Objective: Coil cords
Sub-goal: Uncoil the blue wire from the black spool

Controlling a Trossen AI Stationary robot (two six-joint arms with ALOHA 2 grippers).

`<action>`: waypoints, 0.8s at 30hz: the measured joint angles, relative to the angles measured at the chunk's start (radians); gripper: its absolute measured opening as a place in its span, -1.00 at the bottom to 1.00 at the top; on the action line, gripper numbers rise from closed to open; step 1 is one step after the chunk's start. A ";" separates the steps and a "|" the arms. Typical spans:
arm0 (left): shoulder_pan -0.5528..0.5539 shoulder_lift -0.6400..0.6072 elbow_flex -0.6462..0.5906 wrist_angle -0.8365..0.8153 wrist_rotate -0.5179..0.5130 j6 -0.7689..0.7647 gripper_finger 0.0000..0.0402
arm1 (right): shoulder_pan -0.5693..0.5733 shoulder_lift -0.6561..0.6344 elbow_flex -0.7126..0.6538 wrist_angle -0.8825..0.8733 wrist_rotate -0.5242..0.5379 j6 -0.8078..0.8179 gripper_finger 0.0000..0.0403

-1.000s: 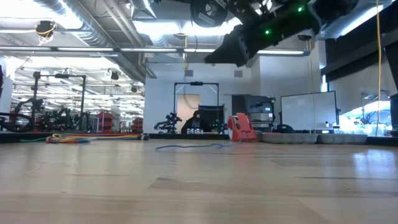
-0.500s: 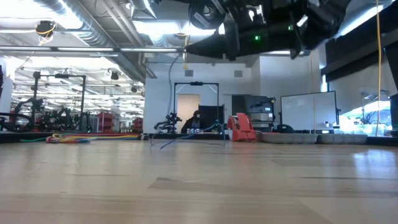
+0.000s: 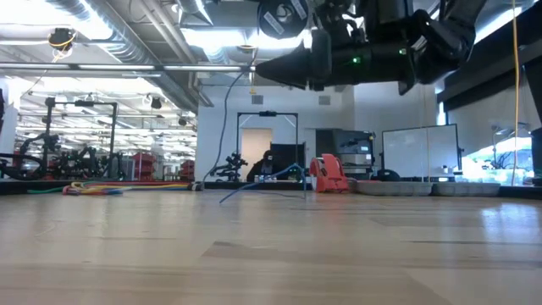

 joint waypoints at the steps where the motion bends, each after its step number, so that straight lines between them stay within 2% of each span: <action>1: 0.000 0.000 0.000 0.007 0.000 0.000 -0.96 | 0.007 0.001 0.000 0.006 0.017 0.014 -0.11; 6: 0.000 0.000 0.000 0.026 -0.010 0.006 -0.96 | 0.080 0.068 -0.007 0.105 0.206 0.059 -0.11; 9: 0.000 0.000 0.000 0.069 -0.012 0.018 -0.96 | 0.122 0.156 -0.002 0.271 0.263 0.048 -0.11; 12: 0.000 0.000 0.000 0.087 -0.012 0.021 -0.96 | 0.132 0.222 0.031 0.385 0.300 0.033 -0.11; 24: 0.000 0.006 0.000 0.087 -0.014 0.021 -0.96 | 0.130 0.248 0.112 0.362 0.333 -0.077 -0.12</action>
